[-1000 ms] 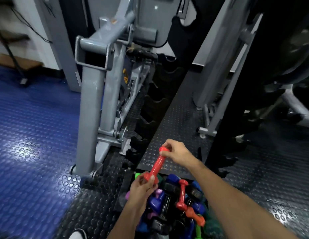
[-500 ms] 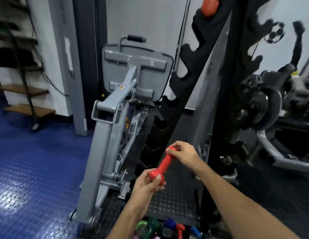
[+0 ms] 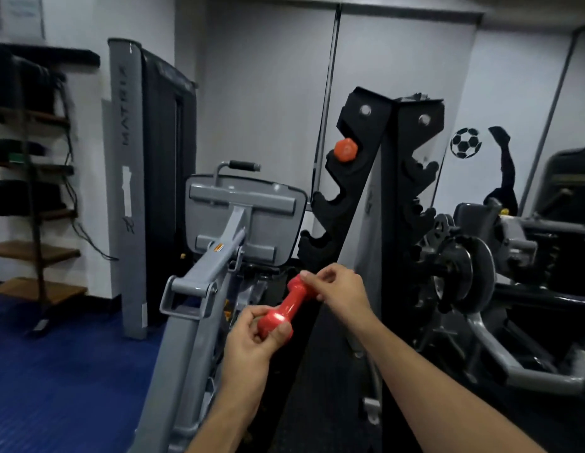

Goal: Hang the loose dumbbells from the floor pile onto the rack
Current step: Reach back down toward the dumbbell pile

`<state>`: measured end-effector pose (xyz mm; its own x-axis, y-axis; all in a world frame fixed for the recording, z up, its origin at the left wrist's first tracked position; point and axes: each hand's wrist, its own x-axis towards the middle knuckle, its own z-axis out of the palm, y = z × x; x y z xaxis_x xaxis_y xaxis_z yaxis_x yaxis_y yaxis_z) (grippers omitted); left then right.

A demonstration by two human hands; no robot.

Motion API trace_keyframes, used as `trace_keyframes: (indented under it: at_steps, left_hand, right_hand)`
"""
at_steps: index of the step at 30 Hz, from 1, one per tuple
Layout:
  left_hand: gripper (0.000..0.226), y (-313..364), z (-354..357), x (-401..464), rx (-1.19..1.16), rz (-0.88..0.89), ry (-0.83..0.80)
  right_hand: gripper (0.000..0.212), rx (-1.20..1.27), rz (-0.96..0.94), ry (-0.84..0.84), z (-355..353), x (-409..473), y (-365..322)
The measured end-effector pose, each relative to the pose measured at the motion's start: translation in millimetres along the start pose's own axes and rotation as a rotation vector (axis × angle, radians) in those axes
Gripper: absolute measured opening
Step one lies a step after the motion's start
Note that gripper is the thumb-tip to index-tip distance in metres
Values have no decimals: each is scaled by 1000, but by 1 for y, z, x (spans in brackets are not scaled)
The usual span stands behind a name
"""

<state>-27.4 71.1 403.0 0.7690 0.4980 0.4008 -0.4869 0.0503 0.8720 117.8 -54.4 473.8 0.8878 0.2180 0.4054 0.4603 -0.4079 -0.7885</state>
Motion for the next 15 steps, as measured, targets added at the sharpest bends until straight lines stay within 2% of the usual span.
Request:
trace_keyframes:
  at_steps: [2,4,6,7,11,15]
  left_hand:
    - [32,19,7,16,50,73,21]
    - [29,39,15,35,105,140,30]
    - [30,58,26,55,175,197,33]
    - [31,68,33,66,210,223,35]
    - [32,105,67,101,316,301,67]
    - [39,126,101,141,401,333,121]
  right_hand:
    - [45,8,10,215,-9,13,-14]
    - [62,32,1,323,-18,29,-25]
    - [87,37,24,285,-27,47,-32]
    - [92,40,42,237,-30,55,-33]
    - [70,23,22,90,-32,67,-34]
    - [69,23,-27,75,-30,67,-31]
